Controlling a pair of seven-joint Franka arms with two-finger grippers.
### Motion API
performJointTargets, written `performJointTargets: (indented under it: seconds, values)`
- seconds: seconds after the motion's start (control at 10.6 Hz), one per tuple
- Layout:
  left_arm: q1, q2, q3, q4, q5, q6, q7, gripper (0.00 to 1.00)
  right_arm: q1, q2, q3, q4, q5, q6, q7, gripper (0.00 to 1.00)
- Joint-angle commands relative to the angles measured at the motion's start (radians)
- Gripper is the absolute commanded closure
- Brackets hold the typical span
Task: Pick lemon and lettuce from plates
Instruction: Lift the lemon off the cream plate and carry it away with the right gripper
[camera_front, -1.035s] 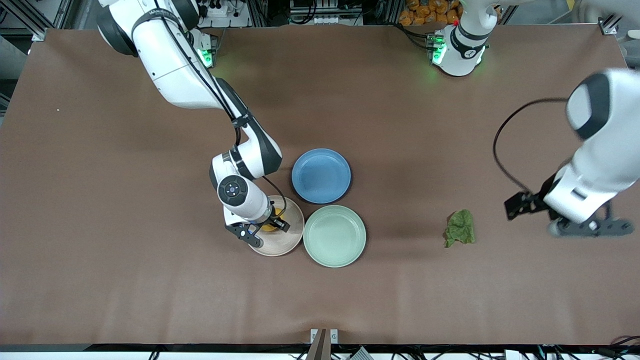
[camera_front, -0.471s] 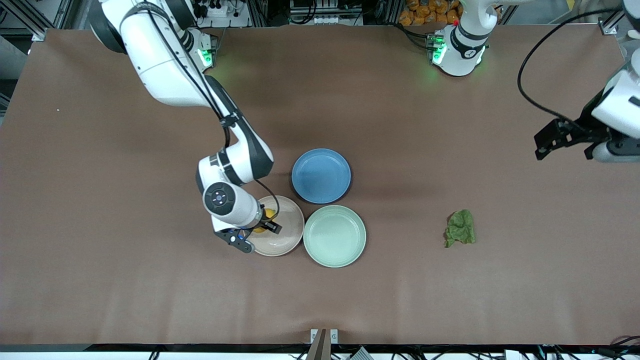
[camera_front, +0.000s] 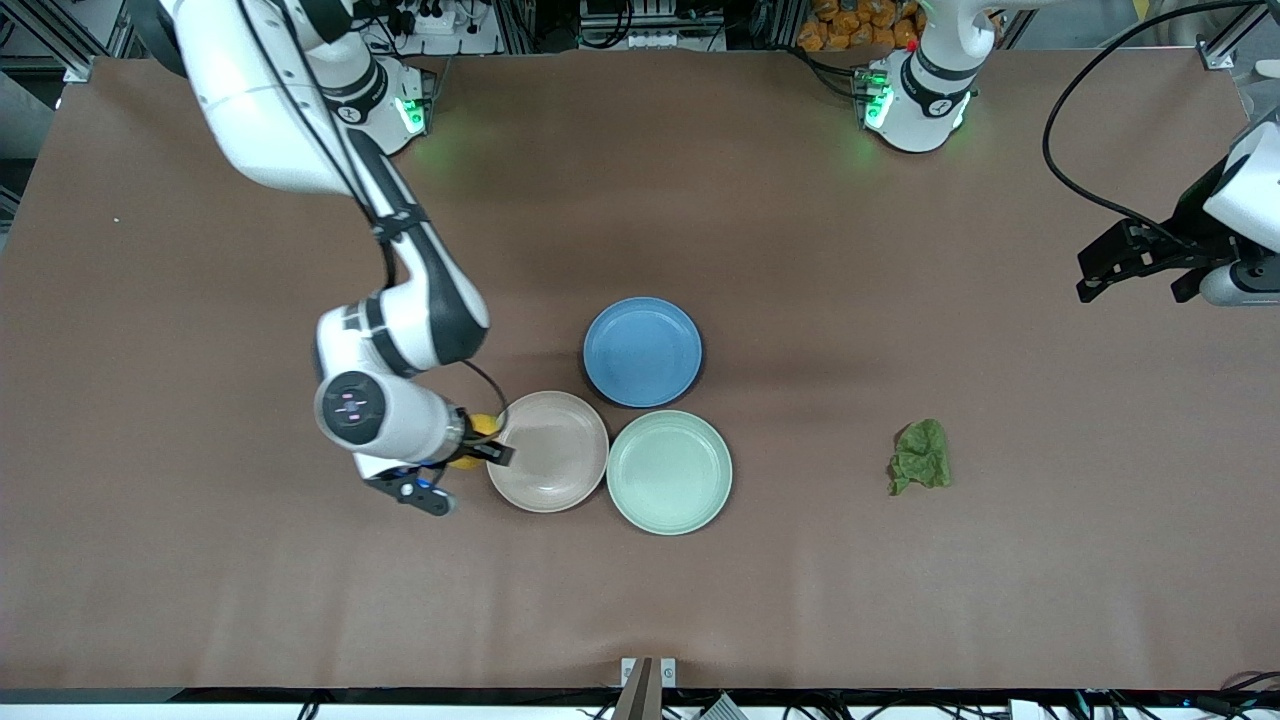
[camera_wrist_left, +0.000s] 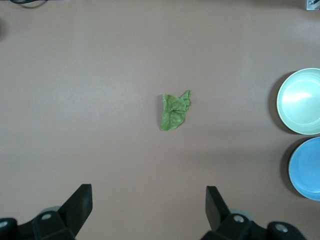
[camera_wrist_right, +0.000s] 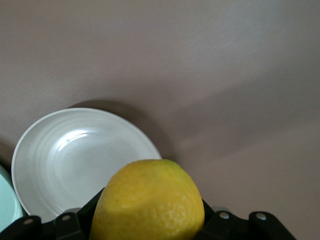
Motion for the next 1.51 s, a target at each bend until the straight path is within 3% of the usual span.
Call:
performJointTargets:
  seconds: [0.0, 0.66, 0.85, 1.13, 1.41]
  values:
    - [0.018, -0.026, -0.004, -0.025, -0.026, -0.001, 0.045, 0.00, -0.079, -0.100, 0.012, -0.068, 0.010, -0.063, -0.176, 0.37]
    - [0.026, -0.010, -0.005, -0.016, -0.025, -0.022, 0.048, 0.00, -0.271, -0.254, 0.009, -0.300, -0.004, -0.063, -0.612, 0.36]
    - [0.023, -0.011, -0.007, -0.016, -0.025, -0.024, 0.038, 0.00, -0.314, -0.262, 0.004, -0.320, -0.021, -0.060, -0.703, 0.36]
    - [0.023, -0.016, -0.022, -0.013, -0.023, -0.024, -0.004, 0.00, -0.376, -0.259, 0.001, -0.343, -0.113, -0.048, -0.799, 0.36]
    - [0.023, -0.013, -0.035, -0.010, -0.022, -0.024, 0.001, 0.00, -0.426, -0.222, -0.005, -0.343, -0.113, -0.014, -0.829, 0.36]
